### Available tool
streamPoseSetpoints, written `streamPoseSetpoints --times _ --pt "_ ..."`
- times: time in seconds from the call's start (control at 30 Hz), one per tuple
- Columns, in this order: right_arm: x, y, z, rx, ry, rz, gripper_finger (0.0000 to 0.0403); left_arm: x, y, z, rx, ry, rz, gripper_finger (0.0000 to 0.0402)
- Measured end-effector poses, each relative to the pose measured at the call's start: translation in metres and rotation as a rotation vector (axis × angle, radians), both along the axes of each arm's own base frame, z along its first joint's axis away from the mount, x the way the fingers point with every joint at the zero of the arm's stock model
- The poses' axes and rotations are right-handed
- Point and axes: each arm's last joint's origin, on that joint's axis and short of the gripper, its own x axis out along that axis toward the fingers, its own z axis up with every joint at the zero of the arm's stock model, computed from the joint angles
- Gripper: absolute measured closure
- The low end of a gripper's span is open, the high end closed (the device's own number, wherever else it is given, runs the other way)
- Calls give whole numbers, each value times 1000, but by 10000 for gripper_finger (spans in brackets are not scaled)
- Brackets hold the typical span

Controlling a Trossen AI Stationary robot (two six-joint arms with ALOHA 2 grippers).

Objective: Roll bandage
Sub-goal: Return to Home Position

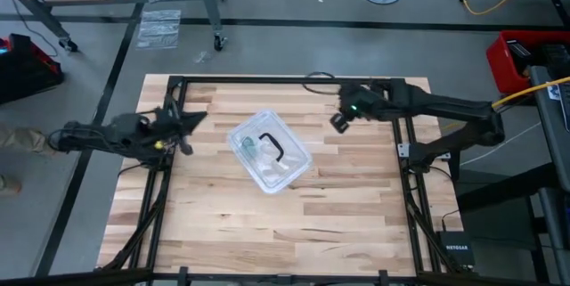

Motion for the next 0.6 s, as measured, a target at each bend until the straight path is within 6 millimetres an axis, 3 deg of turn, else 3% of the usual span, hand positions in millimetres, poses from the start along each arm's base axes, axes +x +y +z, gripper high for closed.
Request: streamPoseSetpoints --times 0.27,0.47,0.6 --pt "-68 34 -28 17 -56 -103 294 -59 8 4 -134 59 29 400" --pt "-100 52 -69 53 -231 -13 294 -56 3 7 -126 96 -180 400" --pt "-107 58 -98 65 -358 106 294 -49 -3 0 -88 119 -340 400"
